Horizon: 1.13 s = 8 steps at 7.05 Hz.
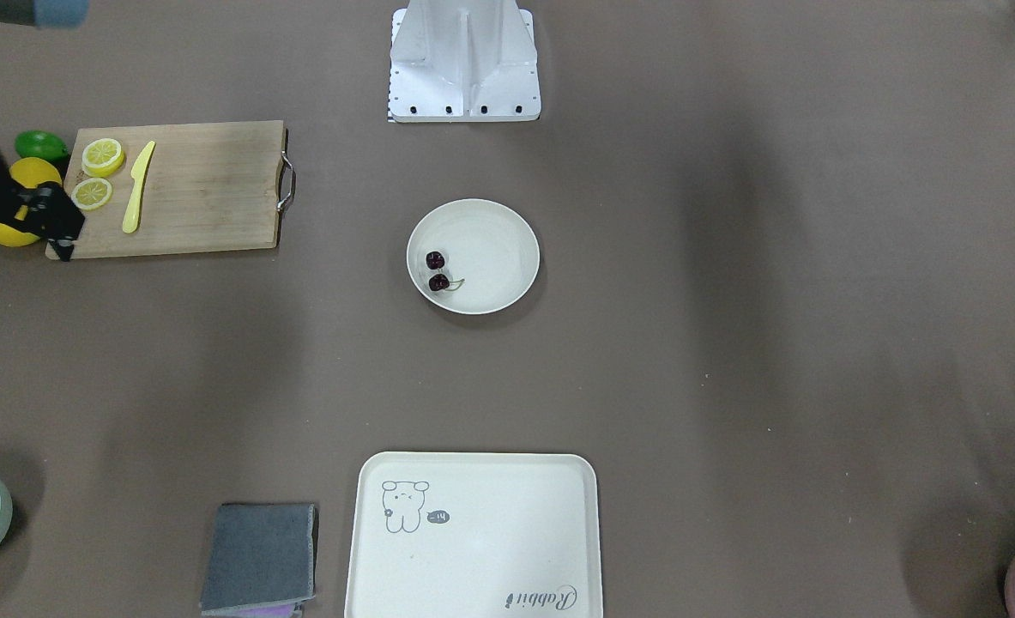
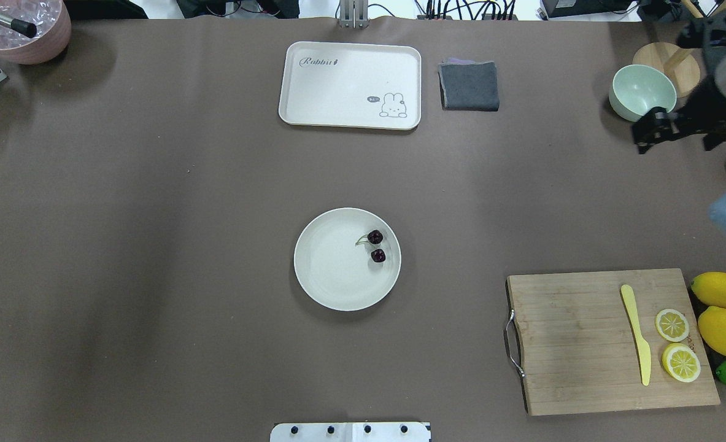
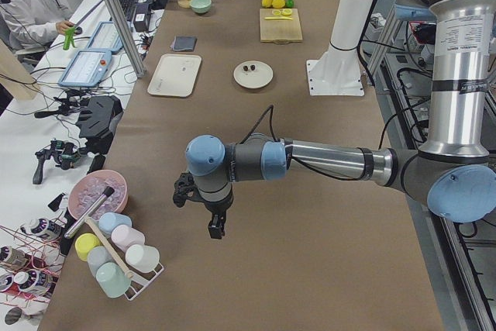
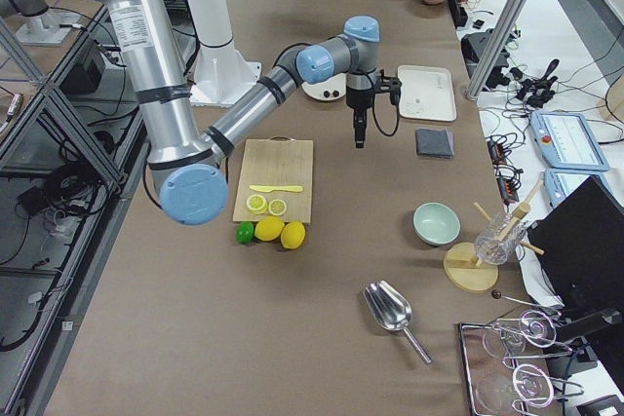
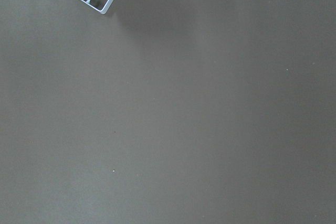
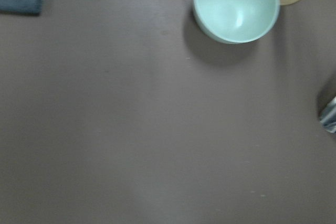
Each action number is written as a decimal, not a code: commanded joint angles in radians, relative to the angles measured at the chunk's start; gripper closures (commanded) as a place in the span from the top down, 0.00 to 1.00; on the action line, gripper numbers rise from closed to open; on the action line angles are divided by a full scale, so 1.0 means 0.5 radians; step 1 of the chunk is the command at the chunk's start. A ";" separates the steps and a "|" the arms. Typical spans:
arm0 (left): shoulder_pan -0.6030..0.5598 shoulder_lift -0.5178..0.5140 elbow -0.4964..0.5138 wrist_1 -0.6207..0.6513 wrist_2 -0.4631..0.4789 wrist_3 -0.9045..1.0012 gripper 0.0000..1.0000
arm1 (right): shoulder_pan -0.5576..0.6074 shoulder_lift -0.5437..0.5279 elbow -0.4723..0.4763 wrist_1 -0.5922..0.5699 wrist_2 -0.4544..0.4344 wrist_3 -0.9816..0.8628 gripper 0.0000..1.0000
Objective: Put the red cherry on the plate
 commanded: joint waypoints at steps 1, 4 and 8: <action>0.000 0.008 -0.008 -0.004 -0.007 0.003 0.98 | 0.493 -0.253 -0.177 0.021 0.238 -0.937 1.00; 0.004 0.005 -0.014 -0.007 -0.007 0.003 0.98 | 0.652 -0.590 -0.378 0.046 0.314 -1.154 1.00; 0.010 0.008 -0.020 -0.010 -0.010 0.009 0.98 | 0.661 -0.615 -0.473 0.175 0.332 -1.138 1.00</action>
